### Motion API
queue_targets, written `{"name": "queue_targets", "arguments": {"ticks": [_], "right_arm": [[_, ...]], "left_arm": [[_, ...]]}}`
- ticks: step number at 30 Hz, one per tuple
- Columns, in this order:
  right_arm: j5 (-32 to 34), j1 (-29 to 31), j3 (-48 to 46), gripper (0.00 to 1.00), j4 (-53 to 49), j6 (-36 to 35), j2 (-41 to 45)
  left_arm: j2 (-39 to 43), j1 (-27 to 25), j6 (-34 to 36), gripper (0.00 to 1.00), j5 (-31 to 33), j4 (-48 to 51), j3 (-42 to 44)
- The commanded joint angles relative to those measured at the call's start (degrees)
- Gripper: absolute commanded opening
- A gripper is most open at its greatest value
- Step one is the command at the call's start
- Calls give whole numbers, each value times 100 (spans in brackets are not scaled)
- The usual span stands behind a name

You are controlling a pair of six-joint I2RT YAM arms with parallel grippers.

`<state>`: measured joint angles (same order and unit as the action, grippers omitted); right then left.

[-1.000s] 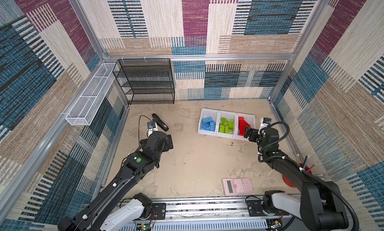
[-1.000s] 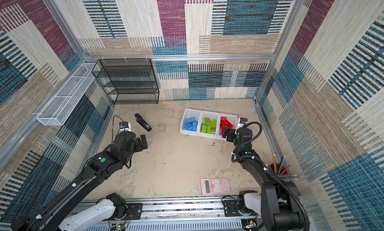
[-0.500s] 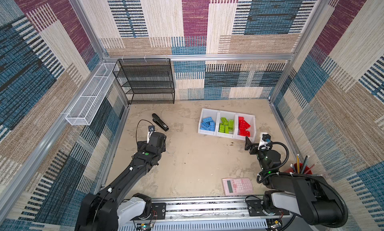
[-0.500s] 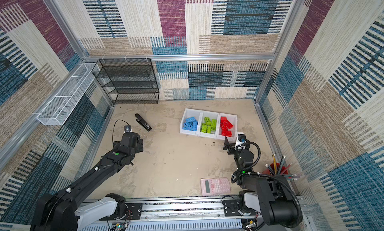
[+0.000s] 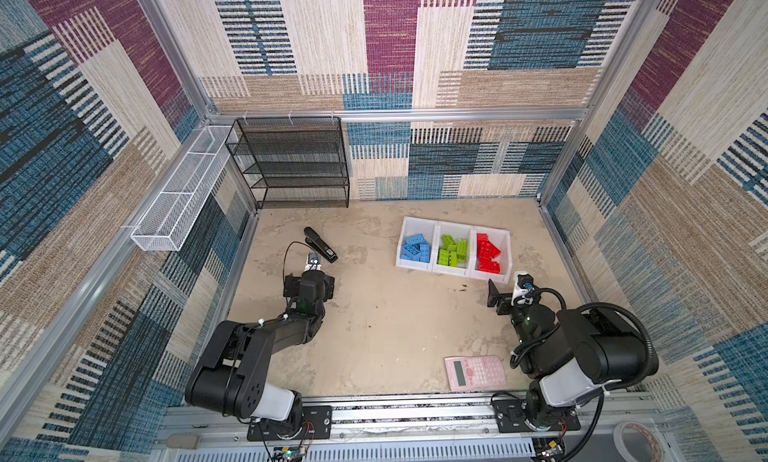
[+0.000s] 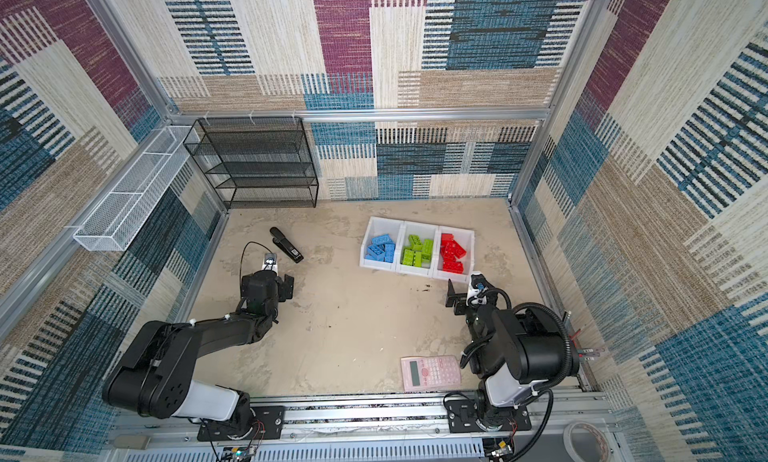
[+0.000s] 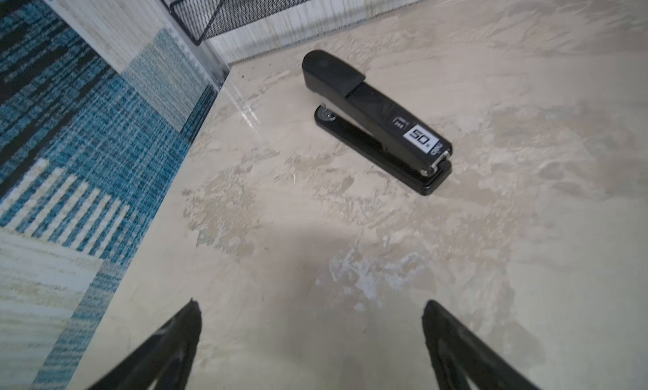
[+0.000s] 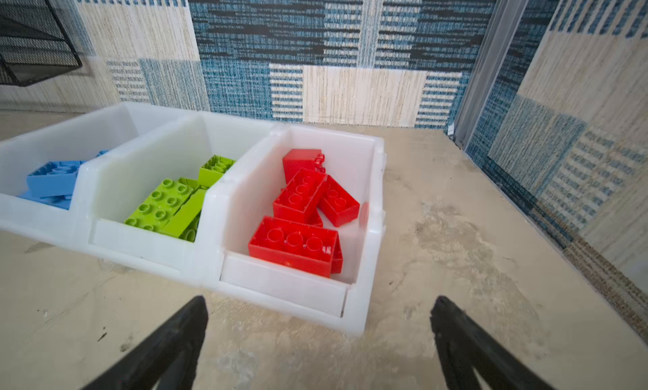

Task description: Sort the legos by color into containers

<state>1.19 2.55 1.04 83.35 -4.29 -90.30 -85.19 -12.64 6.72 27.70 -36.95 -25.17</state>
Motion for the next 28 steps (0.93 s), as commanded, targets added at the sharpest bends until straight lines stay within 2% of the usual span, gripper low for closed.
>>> {"name": "queue_targets", "arguments": {"ticks": [1, 6, 11, 14, 15, 18, 28], "right_arm": [[-133, -8, 194, 100, 1054, -63, 86], [-214, -69, 773, 100, -134, -32, 158], [-66, -70, 816, 100, -192, 26, 151], [-66, -70, 806, 100, -179, 25, 148], [-65, -70, 810, 100, -178, 25, 149], [-66, -70, 810, 100, -179, 25, 146], [-125, -114, 890, 100, -338, 69, 153]], "left_arm": [[-4, 250, 123, 99, -685, -606, -93], [-77, 971, -414, 99, -1745, -540, -129], [-167, 1350, -653, 99, -2472, -139, -337], [-253, 1370, -522, 99, -2847, -685, -28], [-304, 1353, -464, 99, -2866, -1155, 141], [-283, 1344, -492, 99, -2826, -896, 43], [-288, 1317, -481, 99, -2770, -922, 46]]}}
